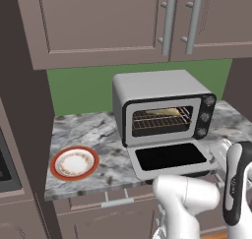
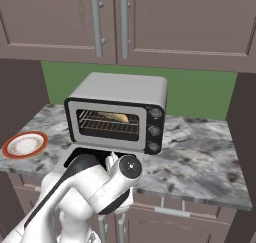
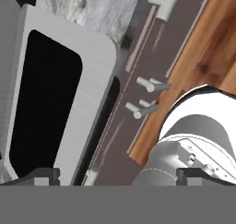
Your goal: Pull the toaster oven rack outwards. Pick up the baguette from the plate and place it on the toaster oven rack. Close the toaster oven door fully and set the temperature to the lowest setting.
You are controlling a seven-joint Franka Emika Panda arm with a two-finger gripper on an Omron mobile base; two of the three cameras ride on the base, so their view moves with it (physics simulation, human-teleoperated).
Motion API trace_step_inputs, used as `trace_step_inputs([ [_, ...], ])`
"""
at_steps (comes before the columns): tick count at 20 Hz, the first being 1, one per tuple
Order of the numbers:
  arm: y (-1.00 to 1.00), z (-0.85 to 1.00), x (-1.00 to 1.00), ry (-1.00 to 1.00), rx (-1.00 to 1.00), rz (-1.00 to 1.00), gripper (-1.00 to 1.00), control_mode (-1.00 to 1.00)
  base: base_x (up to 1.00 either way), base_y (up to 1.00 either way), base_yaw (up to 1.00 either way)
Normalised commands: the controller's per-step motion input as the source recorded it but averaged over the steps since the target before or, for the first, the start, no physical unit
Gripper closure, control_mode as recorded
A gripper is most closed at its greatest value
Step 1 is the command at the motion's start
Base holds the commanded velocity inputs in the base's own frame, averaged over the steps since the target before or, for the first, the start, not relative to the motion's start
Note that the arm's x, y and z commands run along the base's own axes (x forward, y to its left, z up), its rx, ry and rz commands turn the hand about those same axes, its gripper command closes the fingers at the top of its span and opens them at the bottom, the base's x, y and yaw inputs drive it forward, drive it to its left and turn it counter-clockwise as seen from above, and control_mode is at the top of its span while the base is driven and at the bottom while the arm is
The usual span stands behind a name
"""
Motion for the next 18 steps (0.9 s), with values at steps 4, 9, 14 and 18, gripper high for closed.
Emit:
trace_step_inputs([
  [4,-0.01,-0.25,0.03,-0.34,0.05,0.20,-1.00,-1.00,0.00,0.00,0.00],
  [9,0.00,-0.15,0.18,-0.28,0.09,0.17,-1.00,-1.00,0.00,0.00,0.00],
  [14,0.00,-0.07,0.47,-0.22,0.09,0.08,-1.00,-1.00,0.00,0.00,0.00],
  [18,0.00,-0.04,0.44,-0.13,0.08,0.01,-1.00,-1.00,0.00,0.00,0.00],
])
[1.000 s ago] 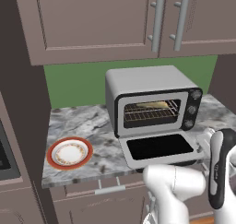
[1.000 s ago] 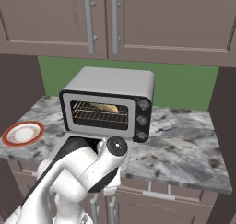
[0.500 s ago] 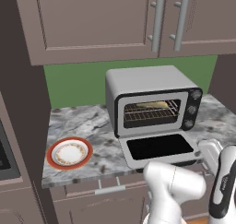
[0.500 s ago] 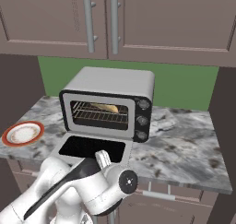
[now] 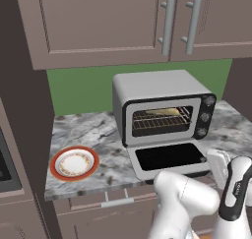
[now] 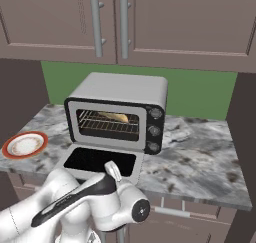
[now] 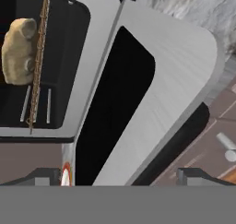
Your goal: Pull the toaster oven rack outwards. Pick up the baguette from the plate and place it on the toaster oven rack. Close the toaster oven door fully and set the temperature to the lowest setting.
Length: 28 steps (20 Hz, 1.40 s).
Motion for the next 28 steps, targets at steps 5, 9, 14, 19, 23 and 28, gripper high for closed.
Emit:
trace_step_inputs([
  [5,0.00,-0.21,0.22,-0.03,0.06,0.00,-1.00,-1.00,0.00,0.00,0.00],
  [9,-0.10,-0.31,0.00,0.00,0.04,0.00,-1.00,-1.00,0.00,0.00,0.00],
  [14,-0.15,-0.27,0.00,0.00,0.03,0.00,-1.00,-1.00,0.00,0.00,0.00],
  [19,-0.02,-0.12,0.17,-0.01,0.02,0.00,-1.00,-1.00,0.00,0.00,0.00],
  [23,0.00,-0.01,0.46,-0.10,0.03,0.01,-1.00,-1.00,0.00,0.00,0.00],
  [28,0.00,0.00,0.48,-0.10,0.04,0.01,-1.00,-1.00,0.00,0.00,0.00],
])
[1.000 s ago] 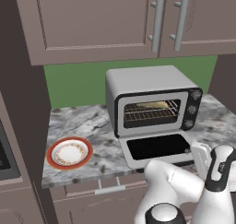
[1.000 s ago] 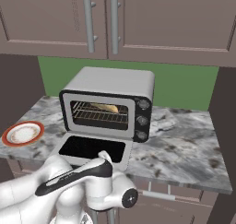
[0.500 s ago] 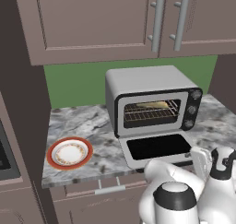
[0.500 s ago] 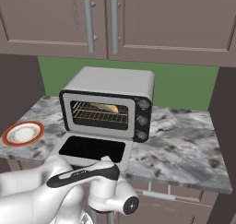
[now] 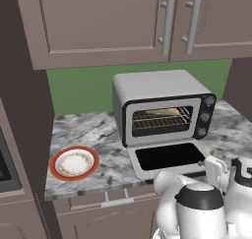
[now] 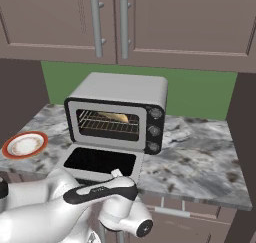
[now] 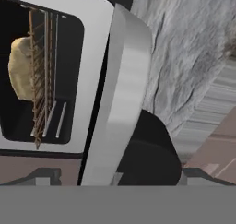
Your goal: Pull the toaster oven rack outwards. Pick up the baguette from the plate and place it on the toaster oven rack. Close the toaster oven door fully and set the temperature to the lowest setting.
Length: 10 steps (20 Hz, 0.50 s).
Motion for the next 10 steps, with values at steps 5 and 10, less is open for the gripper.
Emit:
trace_step_inputs([
  [5,0.00,0.01,0.45,-0.10,0.04,0.00,-1.00,-1.00,0.00,0.00,0.00],
  [10,0.03,0.43,0.38,-0.14,0.10,0.00,-1.00,-1.00,0.00,0.00,0.00],
])
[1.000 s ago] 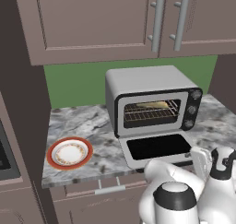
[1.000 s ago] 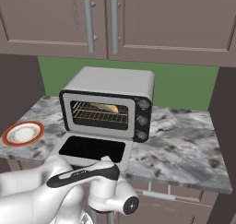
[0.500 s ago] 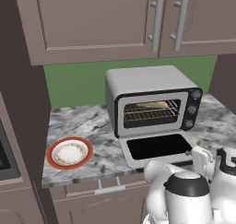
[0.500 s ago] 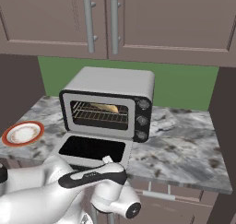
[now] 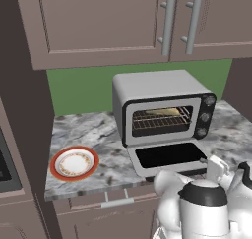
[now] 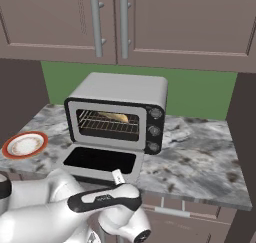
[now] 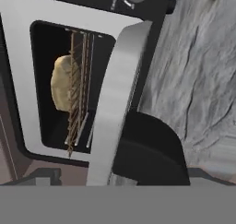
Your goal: Pull the toaster oven rack outwards. Pick up the baguette from the plate and place it on the toaster oven rack. Close the toaster oven door fully and set the temperature to the lowest setting.
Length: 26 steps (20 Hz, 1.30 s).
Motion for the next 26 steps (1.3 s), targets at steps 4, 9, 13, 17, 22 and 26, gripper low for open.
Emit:
trace_step_inputs([
  [4,0.03,0.83,0.37,-0.12,0.13,0.00,-1.00,-1.00,0.00,0.00,0.00],
  [9,0.06,0.79,0.50,-0.03,0.11,0.00,-1.00,-1.00,0.00,0.00,0.00],
  [13,0.03,0.47,0.60,0.00,0.06,0.00,-1.00,-1.00,0.00,0.00,0.00],
  [17,0.08,0.31,0.63,0.00,0.04,0.00,-1.00,-1.00,0.00,0.00,0.00],
  [22,0.04,0.18,0.65,0.00,0.03,0.00,-1.00,-1.00,0.00,0.00,0.00],
  [26,0.00,0.11,0.64,0.01,0.02,0.00,-1.00,-1.00,0.00,0.00,0.00],
])
